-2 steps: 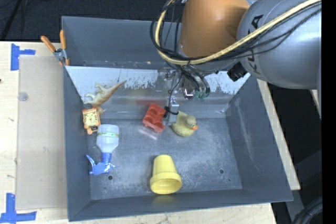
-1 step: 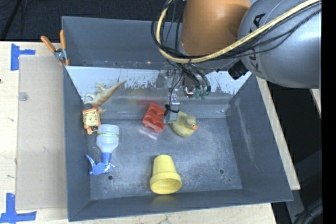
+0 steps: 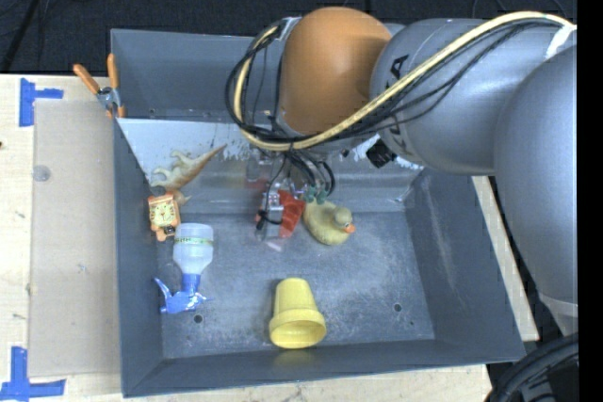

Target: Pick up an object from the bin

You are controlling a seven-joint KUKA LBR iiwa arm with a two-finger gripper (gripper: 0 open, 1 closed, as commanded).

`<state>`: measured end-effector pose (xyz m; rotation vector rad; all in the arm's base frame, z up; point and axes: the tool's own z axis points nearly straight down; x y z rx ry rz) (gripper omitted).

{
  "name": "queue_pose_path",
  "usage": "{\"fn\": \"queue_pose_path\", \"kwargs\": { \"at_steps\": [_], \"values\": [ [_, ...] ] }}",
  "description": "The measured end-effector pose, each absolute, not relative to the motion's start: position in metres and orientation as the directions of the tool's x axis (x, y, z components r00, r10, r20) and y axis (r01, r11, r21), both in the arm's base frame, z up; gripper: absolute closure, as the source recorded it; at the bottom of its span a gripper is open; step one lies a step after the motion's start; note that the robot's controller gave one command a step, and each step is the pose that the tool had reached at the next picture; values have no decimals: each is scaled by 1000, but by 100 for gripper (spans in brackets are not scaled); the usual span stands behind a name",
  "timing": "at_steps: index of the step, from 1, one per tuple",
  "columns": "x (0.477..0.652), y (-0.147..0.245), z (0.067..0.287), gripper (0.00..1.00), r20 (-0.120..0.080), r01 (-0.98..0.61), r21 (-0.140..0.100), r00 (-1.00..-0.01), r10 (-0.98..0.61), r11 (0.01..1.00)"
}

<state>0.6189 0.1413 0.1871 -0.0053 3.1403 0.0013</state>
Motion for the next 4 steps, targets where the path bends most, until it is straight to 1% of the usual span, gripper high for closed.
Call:
{"fn": "queue_pose_path", "kwargs": {
  "at_steps": [1, 2, 3, 4],
  "values": [
    [611, 200, 164, 0, 1, -218, 1, -976, -218, 976],
    [593, 205, 150, 0, 0, -436, 2, -900, -436, 900],
    [588, 215, 95, 0, -15, -645, -4, -764, -645, 764],
    [587, 225, 72, 100, -6, -765, 0, -644, -765, 644]
  ]
}}
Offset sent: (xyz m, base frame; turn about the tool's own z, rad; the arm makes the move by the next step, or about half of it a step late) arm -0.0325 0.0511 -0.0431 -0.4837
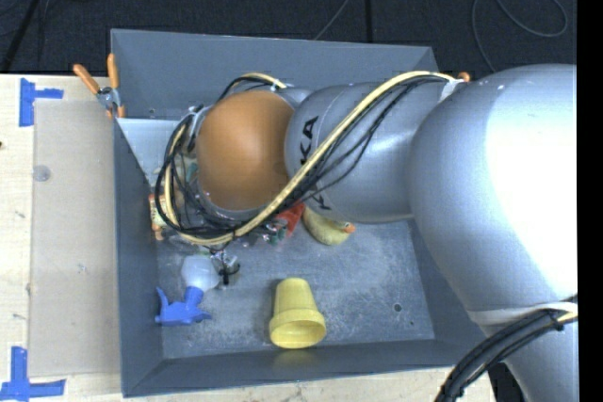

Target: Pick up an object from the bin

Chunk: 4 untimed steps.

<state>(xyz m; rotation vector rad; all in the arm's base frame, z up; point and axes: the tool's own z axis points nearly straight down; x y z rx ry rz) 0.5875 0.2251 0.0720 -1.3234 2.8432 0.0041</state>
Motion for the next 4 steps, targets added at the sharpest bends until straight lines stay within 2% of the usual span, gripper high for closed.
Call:
{"fn": "queue_pose_path", "kwargs": {
  "at_steps": [2, 4],
  "values": [
    [586, 225, 74, 100, -3, -765, 2, -644, -765, 644],
    [584, 225, 107, 100, 2, -763, 6, -646, -763, 646]
  ]
}}
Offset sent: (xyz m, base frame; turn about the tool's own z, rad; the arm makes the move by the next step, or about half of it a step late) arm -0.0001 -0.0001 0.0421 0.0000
